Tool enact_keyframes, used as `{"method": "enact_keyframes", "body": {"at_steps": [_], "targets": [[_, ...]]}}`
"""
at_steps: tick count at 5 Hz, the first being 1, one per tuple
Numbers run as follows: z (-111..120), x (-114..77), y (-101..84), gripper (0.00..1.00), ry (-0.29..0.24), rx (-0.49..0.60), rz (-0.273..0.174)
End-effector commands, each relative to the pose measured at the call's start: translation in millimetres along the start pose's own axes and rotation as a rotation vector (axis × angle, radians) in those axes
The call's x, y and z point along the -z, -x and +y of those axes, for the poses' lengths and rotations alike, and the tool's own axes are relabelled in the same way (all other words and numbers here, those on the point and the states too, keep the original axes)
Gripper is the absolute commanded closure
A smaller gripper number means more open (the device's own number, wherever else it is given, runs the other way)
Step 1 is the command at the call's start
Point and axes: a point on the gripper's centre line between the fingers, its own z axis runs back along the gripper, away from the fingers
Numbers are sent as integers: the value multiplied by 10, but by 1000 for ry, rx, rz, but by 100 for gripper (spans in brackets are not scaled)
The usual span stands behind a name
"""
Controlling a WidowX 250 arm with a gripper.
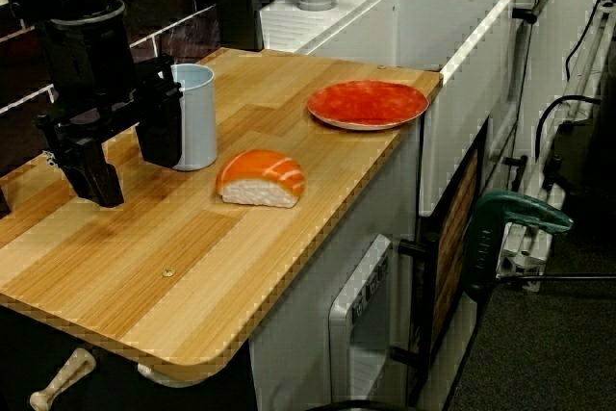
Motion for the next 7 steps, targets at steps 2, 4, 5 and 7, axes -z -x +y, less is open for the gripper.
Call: {"method": "enact_keyframes", "body": {"at_steps": [2, 4, 5, 7], "targets": [[52, -172, -103, 0, -54, 1, -13], [63, -133, -111, 0, -13, -7, 0], [8, -131, -114, 0, 25, -5, -4], [-192, -104, -119, 0, 79, 3, -1]]}}
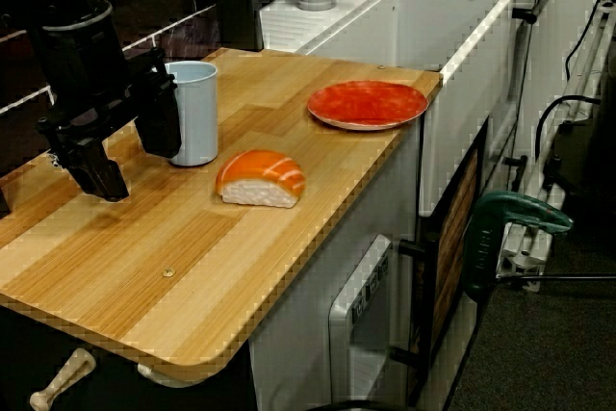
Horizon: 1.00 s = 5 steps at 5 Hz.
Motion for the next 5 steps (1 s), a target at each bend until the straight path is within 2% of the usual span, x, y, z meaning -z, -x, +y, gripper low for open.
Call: {"method": "enact_keyframes", "body": {"at_steps": [1, 3, 5], "targets": [[-205, -83, -21, 0, -20, 29, -33], [-266, -32, 16, 0, -29, 36, -28], [-299, -64, 86, 0, -31, 81, -45]]}}
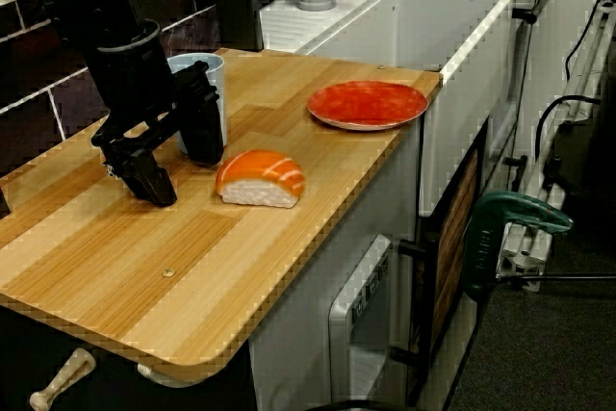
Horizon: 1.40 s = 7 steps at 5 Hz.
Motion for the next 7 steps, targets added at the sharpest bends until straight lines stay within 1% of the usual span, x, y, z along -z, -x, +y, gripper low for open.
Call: {"method": "enact_keyframes", "body": {"at_steps": [1, 2, 3, 4, 5, 6, 7], "targets": [[-86, -304, 54, 0, -53, 63, -84], [-116, -273, 74, 0, -39, 50, -86], [-145, -284, 100, 0, -54, 75, -100], [-111, -328, 108, 0, -68, 200, -133], [-125, -373, 94, 0, -57, 359, -132], [-159, -430, 74, 0, -40, 609, -122], [-193, -460, 57, 0, 2, 773, -86]]}}
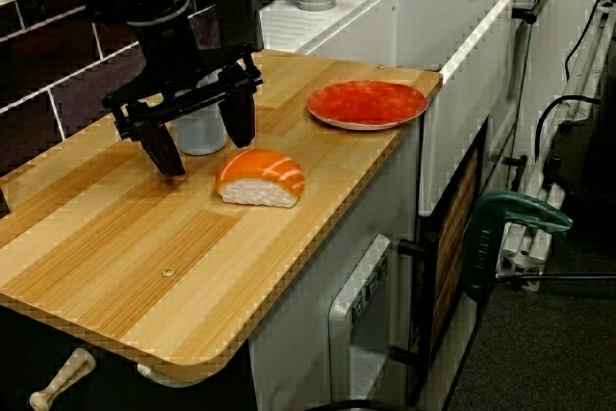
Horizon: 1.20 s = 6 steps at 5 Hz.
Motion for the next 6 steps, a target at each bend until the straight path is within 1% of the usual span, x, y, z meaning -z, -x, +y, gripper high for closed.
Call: {"method": "enact_keyframes", "body": {"at_steps": [1, 2, 3, 4, 5, 6], "targets": [[6, -367, -95, 0, -8, 261, -40], [28, -389, -122, 0, -12, 283, -50], [84, -396, -126, 0, -20, 267, -53], [137, -414, -113, 0, -5, 262, -67], [166, -381, -113, 0, 6, 248, -62], [139, -361, -121, 0, 21, 249, -63]]}}
